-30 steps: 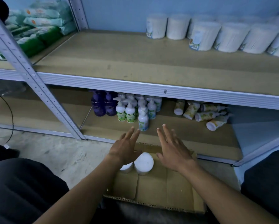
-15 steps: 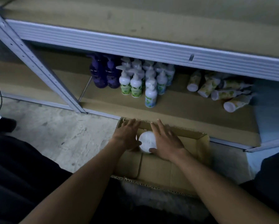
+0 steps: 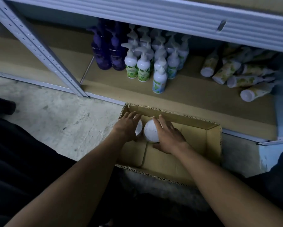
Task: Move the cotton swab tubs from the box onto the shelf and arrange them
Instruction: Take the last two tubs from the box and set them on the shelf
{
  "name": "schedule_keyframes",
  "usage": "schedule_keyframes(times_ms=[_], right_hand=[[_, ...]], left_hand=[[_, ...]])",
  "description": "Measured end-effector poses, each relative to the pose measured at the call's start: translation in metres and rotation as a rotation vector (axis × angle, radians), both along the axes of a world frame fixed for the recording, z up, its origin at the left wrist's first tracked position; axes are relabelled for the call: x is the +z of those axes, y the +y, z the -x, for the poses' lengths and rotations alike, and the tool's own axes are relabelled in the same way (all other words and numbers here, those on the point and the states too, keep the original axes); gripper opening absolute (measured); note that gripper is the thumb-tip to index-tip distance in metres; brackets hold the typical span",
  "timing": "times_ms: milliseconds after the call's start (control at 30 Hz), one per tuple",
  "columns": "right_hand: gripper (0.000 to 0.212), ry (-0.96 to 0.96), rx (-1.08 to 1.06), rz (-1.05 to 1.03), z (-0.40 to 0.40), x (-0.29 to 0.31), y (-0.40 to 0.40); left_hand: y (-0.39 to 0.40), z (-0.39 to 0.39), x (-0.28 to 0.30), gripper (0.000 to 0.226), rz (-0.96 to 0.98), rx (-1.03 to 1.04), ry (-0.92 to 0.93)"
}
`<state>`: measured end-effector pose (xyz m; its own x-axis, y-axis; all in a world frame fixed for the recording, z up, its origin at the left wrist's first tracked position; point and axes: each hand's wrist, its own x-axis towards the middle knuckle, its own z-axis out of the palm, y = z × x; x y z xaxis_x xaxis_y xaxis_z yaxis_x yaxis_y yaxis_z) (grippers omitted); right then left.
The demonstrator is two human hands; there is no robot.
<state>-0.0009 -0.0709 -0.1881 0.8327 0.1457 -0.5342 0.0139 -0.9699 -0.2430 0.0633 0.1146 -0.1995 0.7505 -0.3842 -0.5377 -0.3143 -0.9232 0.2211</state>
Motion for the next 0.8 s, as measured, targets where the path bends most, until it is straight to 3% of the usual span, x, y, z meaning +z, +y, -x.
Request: schedule_keyframes(times_ms=[433,800], right_hand=[[0.096,-0.094,-0.004,-0.071,0.005,0.003,0.008],[0.096,-0.156,-0.082,-0.032,0.009,0.048,-0.002]], left_hand=[[-0.004,0.007,0.011,0.100,-0.058,0.028,-0.074],[-0.012,0.018,0.056,0.097,-0.076,0.015,-0.104]])
